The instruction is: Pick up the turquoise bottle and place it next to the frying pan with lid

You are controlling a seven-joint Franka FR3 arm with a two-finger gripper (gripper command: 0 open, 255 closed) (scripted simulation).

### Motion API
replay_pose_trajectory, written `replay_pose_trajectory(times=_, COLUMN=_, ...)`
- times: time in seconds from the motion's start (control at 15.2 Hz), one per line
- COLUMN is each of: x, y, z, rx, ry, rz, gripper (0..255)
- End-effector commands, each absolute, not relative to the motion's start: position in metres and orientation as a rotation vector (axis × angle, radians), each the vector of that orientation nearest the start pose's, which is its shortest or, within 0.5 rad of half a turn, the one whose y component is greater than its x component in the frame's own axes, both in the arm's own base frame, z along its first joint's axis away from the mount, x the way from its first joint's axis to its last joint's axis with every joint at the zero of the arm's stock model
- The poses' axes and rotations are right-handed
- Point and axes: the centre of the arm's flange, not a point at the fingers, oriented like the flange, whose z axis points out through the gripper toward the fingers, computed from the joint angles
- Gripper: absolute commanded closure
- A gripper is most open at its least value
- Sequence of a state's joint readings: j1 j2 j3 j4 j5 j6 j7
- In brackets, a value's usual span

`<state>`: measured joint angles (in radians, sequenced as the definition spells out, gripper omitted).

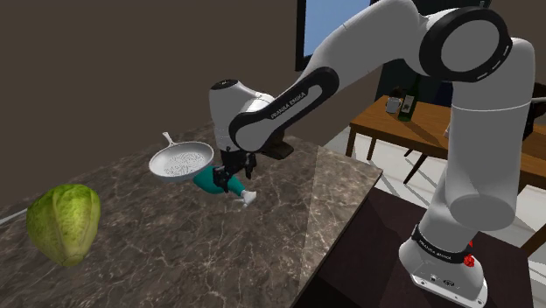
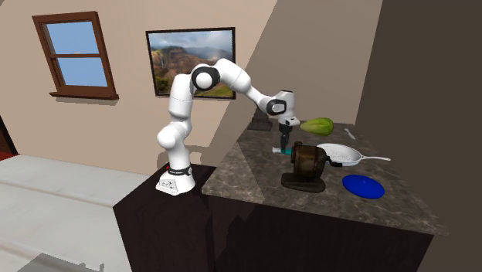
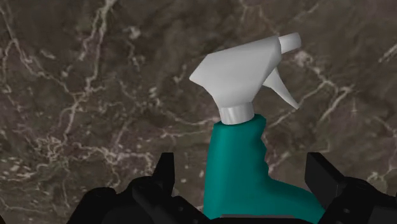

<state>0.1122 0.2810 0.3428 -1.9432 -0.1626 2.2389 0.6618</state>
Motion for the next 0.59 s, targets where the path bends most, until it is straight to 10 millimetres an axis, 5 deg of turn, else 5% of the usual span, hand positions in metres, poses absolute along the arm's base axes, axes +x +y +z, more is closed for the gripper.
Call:
replay_pose_trajectory(times=0.0, x=0.554, y=0.257, z=0.369, rx=-3.147, ry=0.192, rz=-0.076, gripper=0)
replay_pose_trajectory(times=0.13, x=0.553, y=0.257, z=0.393, rx=-3.147, ry=0.192, rz=-0.076, gripper=0)
replay_pose_trajectory(times=0.53, x=0.553, y=0.257, z=0.393, rx=-3.147, ry=0.192, rz=-0.076, gripper=0)
